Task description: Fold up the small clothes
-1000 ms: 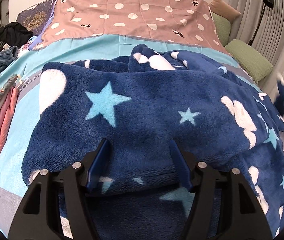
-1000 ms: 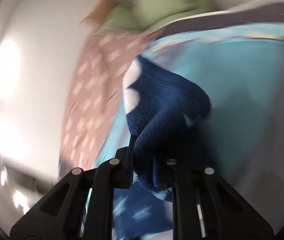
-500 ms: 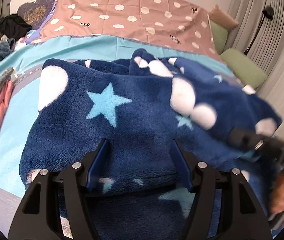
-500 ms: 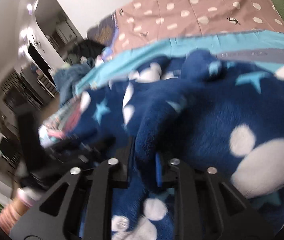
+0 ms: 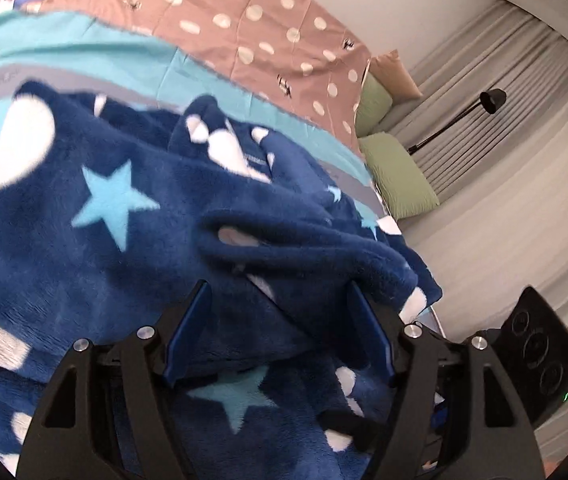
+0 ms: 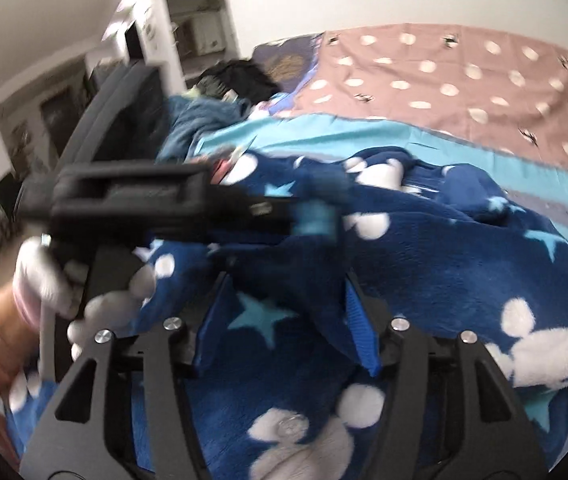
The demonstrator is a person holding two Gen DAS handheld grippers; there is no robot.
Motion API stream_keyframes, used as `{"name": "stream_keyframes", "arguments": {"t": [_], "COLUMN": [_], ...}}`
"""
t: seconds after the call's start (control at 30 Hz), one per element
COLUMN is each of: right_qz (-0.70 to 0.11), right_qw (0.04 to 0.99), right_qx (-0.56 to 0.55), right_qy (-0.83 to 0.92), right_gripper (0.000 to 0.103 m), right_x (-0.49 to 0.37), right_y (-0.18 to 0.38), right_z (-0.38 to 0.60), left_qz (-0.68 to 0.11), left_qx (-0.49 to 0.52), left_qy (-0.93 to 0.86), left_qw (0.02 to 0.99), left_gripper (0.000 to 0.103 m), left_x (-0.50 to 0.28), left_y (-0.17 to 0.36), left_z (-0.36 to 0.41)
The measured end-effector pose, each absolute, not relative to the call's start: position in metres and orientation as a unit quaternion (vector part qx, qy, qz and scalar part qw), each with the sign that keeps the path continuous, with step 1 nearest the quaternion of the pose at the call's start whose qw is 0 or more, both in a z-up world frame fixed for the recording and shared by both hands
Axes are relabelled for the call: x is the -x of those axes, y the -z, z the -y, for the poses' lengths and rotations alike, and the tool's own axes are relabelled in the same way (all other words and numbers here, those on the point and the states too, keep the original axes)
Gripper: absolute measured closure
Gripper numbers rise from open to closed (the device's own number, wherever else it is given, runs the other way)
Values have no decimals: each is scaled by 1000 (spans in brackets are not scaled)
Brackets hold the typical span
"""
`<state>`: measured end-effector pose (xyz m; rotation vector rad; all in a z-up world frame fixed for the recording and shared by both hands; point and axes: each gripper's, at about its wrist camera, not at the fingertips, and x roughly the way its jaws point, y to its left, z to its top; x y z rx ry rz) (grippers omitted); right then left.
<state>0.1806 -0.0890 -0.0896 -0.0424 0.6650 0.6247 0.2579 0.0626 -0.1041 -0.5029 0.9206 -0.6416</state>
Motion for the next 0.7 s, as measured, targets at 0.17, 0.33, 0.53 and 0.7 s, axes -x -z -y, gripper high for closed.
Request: {"name": "stream_keyframes", "arguments": {"t": [0.17, 0.33, 0.53, 0.7], "right_qz": [-338, -336, -337, -338], "right_qw": [891, 890, 887, 885], "right_qx": [8, 25, 38, 41], "right_qy": [-303, -308, -313, -318], "right_gripper": [44, 38, 36, 34], "right_x": [-187, -182, -180, -179], "right_y": [95, 98, 101, 103], "right_z": [92, 86, 80, 79], "left_qz": [-441, -441, -447, -444], "left_qx": [260, 303, 323, 317], "left_qy": [308, 314, 314, 310], "left_qw": [802, 784, 773, 778], "left_gripper": [32, 31, 30, 20], "left_x": [-261, -262, -266, -265], "left_y": [110, 112, 114, 115], "left_z": [-64, -74, -77, -83]}}
